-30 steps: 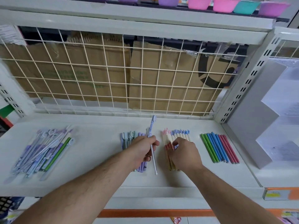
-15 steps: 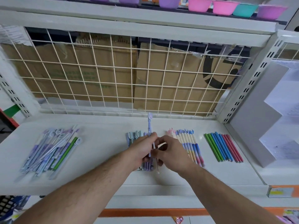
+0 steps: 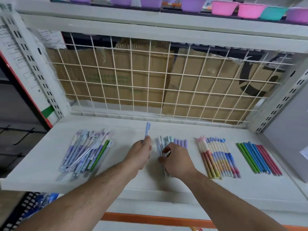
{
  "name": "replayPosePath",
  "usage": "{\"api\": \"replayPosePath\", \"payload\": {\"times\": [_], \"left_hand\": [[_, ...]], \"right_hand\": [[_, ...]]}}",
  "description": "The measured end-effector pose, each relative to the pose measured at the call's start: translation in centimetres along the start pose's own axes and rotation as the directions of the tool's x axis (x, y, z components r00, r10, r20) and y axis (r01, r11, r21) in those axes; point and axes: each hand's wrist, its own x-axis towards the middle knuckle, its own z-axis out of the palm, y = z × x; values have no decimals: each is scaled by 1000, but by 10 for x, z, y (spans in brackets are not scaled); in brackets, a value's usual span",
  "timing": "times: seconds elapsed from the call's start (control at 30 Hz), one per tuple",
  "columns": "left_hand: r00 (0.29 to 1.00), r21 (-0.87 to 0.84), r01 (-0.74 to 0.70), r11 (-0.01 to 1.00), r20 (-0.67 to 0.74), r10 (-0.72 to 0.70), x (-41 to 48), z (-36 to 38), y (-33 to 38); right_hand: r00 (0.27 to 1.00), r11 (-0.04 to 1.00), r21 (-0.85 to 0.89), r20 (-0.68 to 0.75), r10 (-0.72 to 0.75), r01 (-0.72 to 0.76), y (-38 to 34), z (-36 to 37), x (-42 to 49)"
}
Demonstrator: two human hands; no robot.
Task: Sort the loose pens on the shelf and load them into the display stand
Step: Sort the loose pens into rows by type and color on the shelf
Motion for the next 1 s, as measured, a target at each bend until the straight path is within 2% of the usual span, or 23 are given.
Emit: {"api": "replayPosePath", "payload": {"times": [0.1,0.27,0.43,0.73,0.83,1.0], "left_hand": [[999,-23,33,999,2,-33,-1,-16,-4],[999,16,6,1000,40,-7,4,-32,-11],[995,30,-6,1000,104,3,6,-37,-12],[989,394,-147,907,70,130,6,-27,-16],[983,431,-183,883,79,165,0,-17,-12],[983,465,-185,866,73,171,-2,3,-4]], "right_hand": [[999,991,-128,-23,29,-32,-12,9,2],[997,978,-201,-51,53,-62,-19,20,8],[992,980,-176,-99,78,-94,-20,22,8],[979,998,-36,-198,43,-51,-9,19,-1],[977,999,-35,-215,1,-9,1,10,-3],[964,997,-62,-263,23,-41,14,-12,0]]}}
